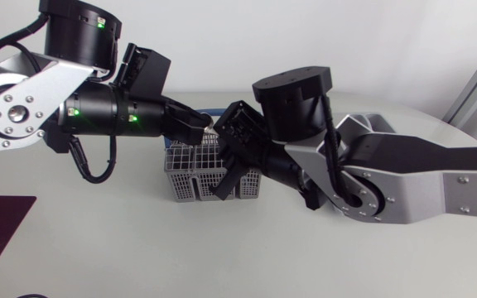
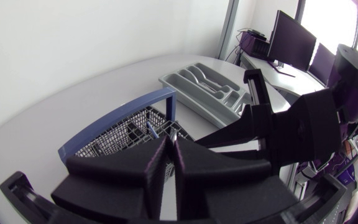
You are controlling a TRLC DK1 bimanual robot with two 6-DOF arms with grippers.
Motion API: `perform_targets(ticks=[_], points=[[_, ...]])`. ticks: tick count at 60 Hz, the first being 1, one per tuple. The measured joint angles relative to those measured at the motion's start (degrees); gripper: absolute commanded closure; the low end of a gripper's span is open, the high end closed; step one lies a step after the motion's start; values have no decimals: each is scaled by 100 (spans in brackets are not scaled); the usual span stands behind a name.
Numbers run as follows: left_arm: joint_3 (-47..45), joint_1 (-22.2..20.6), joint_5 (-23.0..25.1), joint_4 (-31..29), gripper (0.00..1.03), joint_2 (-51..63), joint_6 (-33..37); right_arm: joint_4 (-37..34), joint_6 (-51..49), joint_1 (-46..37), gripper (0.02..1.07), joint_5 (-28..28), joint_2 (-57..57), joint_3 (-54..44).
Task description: Unload the cutlery basket into the drawer organizer.
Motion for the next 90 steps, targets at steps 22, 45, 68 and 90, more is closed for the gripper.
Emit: perform_targets(ticks=[22,45,68,90], points=[[31,61,42,-2,24,0,-74,-308,-4,2,101,-230,-2,22],[345,525,31,4,8,-363,-127,-1174,-138,-527,101,-1311,-793,-299],[321,769,-232,-7,8,-518,437,-2973,-1193,-2566,101,-3386,-1779,-330],[-120,629,-291,-129,6,-538,1237,-4365,-3768,-4924,101,-4367,-1504,-483]])
